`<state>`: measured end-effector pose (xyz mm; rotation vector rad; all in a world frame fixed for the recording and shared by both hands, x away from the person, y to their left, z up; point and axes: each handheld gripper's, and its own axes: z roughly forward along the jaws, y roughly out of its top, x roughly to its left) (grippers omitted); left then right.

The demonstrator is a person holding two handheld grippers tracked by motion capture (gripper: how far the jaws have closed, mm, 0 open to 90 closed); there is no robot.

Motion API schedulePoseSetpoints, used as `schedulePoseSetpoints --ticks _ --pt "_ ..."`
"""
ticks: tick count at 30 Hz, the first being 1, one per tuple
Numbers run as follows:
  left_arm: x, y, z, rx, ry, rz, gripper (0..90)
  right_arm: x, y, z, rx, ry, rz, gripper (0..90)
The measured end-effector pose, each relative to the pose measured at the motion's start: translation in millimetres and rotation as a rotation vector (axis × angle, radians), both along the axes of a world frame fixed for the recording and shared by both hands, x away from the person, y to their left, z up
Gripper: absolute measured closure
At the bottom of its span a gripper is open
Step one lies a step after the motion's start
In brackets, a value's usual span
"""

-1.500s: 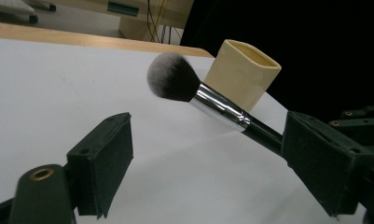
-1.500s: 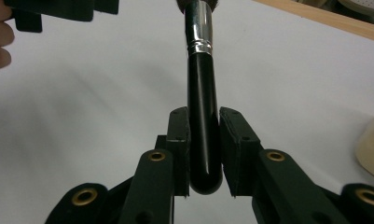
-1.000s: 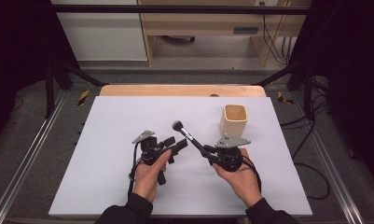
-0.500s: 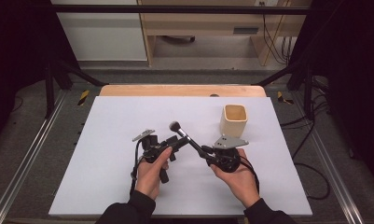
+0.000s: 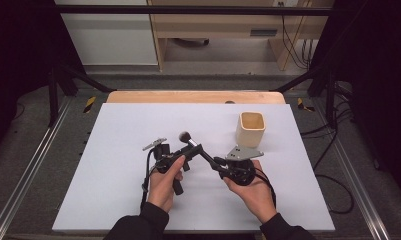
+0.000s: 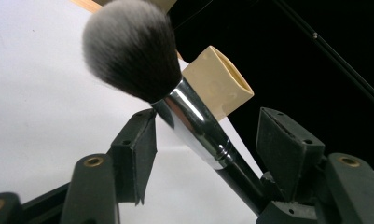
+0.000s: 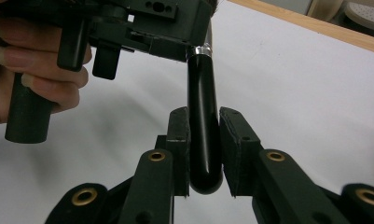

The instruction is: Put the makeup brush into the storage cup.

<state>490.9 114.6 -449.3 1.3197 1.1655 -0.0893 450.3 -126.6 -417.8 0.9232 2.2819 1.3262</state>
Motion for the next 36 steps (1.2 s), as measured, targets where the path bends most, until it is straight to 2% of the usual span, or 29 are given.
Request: schedulePoseSetpoints --ticks 11,13,26,33,36 --pt "-0.1 1.0 -0.7 -0.004 0.005 0.007 45.9 0.3 1.6 -1.9 0.005 0.003 0.004 74.3" --pt "0.7 1.7 -1.6 -0.003 -0.004 0.017 47.7 0.4 1.6 -2.2 0.007 0.007 0.003 74.4" --pt "0.5 2.0 -2.2 -0.039 0.006 0.017 52.6 1.4 2.0 -4.5 0.002 0.017 0.007 74.3" --pt "0.3 3.0 -2.3 -0.039 0.014 0.018 57.0 1.3 3.3 -5.6 0.000 0.023 0.010 74.4" --pt "0.8 4.5 -3.4 -0.066 0.014 0.016 59.3 1.7 3.6 -5.9 0.001 0.021 0.011 74.3"
